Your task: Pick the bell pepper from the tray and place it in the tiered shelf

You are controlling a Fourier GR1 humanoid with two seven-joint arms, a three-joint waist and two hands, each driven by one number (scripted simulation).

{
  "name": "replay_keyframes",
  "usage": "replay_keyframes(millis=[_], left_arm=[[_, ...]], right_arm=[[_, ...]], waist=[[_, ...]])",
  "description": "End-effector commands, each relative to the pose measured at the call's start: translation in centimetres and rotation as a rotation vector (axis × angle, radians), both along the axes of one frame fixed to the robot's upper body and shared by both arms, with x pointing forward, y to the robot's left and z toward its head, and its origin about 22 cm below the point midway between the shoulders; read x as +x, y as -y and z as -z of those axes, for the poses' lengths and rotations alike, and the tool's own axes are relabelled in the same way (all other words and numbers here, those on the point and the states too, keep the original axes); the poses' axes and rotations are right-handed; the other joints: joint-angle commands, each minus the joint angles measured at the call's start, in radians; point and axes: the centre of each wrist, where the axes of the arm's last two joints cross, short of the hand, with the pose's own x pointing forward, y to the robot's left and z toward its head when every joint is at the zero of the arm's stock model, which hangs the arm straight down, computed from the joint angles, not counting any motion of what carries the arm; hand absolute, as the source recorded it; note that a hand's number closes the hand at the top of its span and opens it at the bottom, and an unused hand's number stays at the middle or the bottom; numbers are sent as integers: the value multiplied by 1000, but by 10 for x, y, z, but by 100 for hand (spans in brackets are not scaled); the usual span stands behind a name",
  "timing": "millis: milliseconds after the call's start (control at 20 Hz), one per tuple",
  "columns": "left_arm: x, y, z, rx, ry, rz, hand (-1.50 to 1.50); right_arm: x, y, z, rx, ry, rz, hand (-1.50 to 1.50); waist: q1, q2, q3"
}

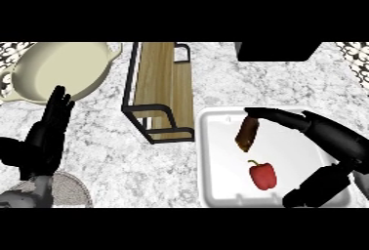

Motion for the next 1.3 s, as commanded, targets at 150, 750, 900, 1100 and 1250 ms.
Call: replay_keyframes(millis=[150, 750, 900, 1100, 1250], left_arm=[[9, -1, -11, -2, 4, -27, 0], [7, 17, -3, -9, 16, 2, 0], [3, 19, -19, -14, 8, -1, 0], [0, -1, -13, -15, 26, 18, 0], [6, 9, -2, -2, 16, -3, 0]], right_arm=[[-37, -29, -52, -492, 193, -93, -150], [-86, -103, -11, -908, 311, 49, -150], [-90, -106, 10, -1009, 361, 67, -150], [-101, -116, 17, -1156, 399, 102, -150], [-87, -120, 27, -1212, 411, 167, -150]], waist=[[-12, -1, -1], [9, 9, 1], [11, 8, 2], [8, 7, 1], [7, 10, 1]])
